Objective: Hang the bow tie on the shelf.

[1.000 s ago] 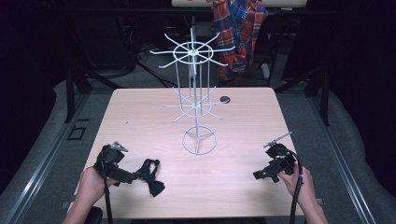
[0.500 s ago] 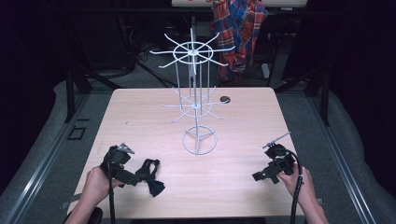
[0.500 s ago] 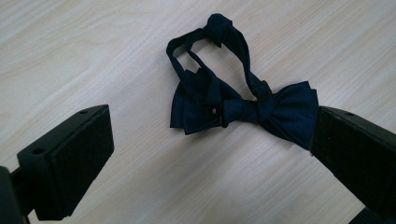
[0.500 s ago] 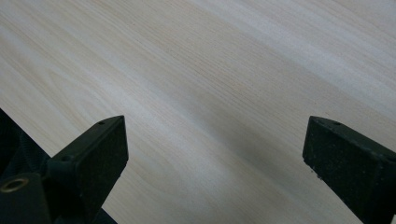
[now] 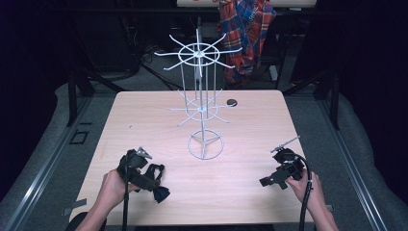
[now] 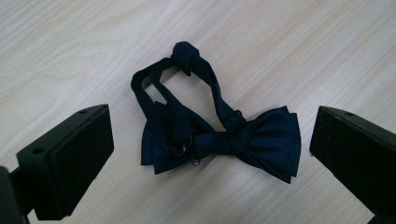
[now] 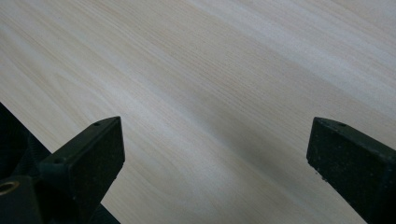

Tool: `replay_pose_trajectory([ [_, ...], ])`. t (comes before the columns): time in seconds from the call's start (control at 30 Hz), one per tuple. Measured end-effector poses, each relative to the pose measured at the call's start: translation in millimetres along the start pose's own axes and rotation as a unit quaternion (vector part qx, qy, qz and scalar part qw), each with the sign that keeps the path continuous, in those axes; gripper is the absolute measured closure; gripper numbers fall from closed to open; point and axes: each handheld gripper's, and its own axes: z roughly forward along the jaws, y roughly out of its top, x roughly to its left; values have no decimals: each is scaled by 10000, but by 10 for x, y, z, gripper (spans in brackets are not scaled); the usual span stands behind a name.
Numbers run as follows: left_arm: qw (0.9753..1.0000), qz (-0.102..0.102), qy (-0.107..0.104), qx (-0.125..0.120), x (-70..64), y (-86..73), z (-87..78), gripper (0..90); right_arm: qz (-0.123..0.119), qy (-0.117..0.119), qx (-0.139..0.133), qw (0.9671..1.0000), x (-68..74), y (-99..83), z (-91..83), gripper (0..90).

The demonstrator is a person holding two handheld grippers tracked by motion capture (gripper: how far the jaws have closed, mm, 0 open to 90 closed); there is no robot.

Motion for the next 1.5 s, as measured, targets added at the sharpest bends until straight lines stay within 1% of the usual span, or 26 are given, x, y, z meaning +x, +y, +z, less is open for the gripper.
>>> replay_pose_trajectory([
  [0.03, 10000, 31, -5, 41, -10, 4, 18, 0, 68, -20, -81, 9999, 12, -8, 12, 38],
  [0.07, 9999, 68, 27, 125, -23, 15, 60, 0, -10, 38, 4, 10000, -5, 0, -2, 38],
  [0.17, 9998, 81, 12, 157, -30, 42, 89, 0, 40, 72, 7, 10000, -15, -4, 6, 39],
  [0.23, 9998, 120, -10, 186, -46, 77, 112, 7, 46, -27, 12, 10000, -18, -16, 7, 41],
  [0.27, 9998, 130, -26, 174, -54, 91, 127, 41, 192, 93, -158, 9996, 2, -21, 21, 45],
  [0.33, 9996, 187, -67, 214, -71, 118, 150, 146, 98, -57, -50, 9999, 1, -19, 5, 58],
  [0.37, 9995, 190, -44, 236, -75, 128, 159, 170, 133, -27, -70, 9999, 5, -20, 13, 65],
  [0.4, 9996, 184, -20, 230, -83, 136, 176, 264, 29, 16, 80, 10000, -11, -12, 3, 87],
  [0.43, 9994, 189, -70, 266, -84, 143, 191, 264, 29, 16, 80, 10000, -11, -12, 3, 87],
  [0.5, 9993, 155, -43, 343, -94, 160, 218, 327, 129, -28, -41, 9999, 4, -22, 25, 115],
  [0.57, 9991, 176, -36, 395, -96, 171, 244, 394, -27, -39, 145, 9999, -9, -7, 0, 136],
  [0.6, 9989, 148, -9, 449, -93, 177, 259, 456, 8, -91, 135, 9999, -1, -10, 3, 144],
  [0.7, 9984, 108, -8, 548, -74, 174, 276, 498, 8, -114, 145, 9998, -1, -14, 3, 147],
  [0.73, 9983, 86, -18, 582, -65, 169, 285, 550, 4, -139, 167, 9998, 1, -14, 4, 148],
  [0.8, 9981, 29, -62, 613, -48, 157, 305, 567, -3, -182, 177, 9997, 4, -12, 2, 149],
  [0.9, 9976, 4, -104, 687, -32, 151, 333, 631, 65, -169, 98, 9998, 20, -15, 10, 153],
  [0.97, 9974, 21, -98, 720, -34, 155, 352, 671, -65, -230, 257, 9994, 7, -5, -10, 155],
  [1.03, 9969, 46, -125, 772, -43, 162, 380, 715, -74, -273, 250, 9993, 11, -5, -9, 159],
  [1.07, 9965, 77, -107, 827, -57, 173, 402, 740, 3, -193, 171, 9997, 21, -7, 0, 164],
  [1.13, 9957, 169, -72, 905, -79, 186, 428, 818, 23, -206, 172, 9996, 25, -8, 3, 170],
  [1.17, 9954, 227, -58, 926, -92, 194, 435, 844, -15, -287, 209, 9994, 25, -9, -1, 174],
  [1.2, 9957, 267, -74, 887, -101, 200, 427, 884, -30, -297, 174, 9994, 31, -19, -4, 179],
  [1.27, 9958, 286, -70, 869, -107, 201, 417, 888, 41, -287, 158, 9995, 35, -26, -6, 180],
  [1.33, 9968, 260, -126, 745, -94, 200, 380, 894, 8, -292, 217, 9993, 14, -30, -19, 180],
  [1.37, 9974, 246, -134, 660, -85, 200, 364, 896, 89, -229, 79, 9997, 20, -36, -6, 180],
  [1.5, 9995, 115, -240, 157, -10, 192, 218, 899, 15, -295, 169, 9994, 25, -26, -20, 181],
])
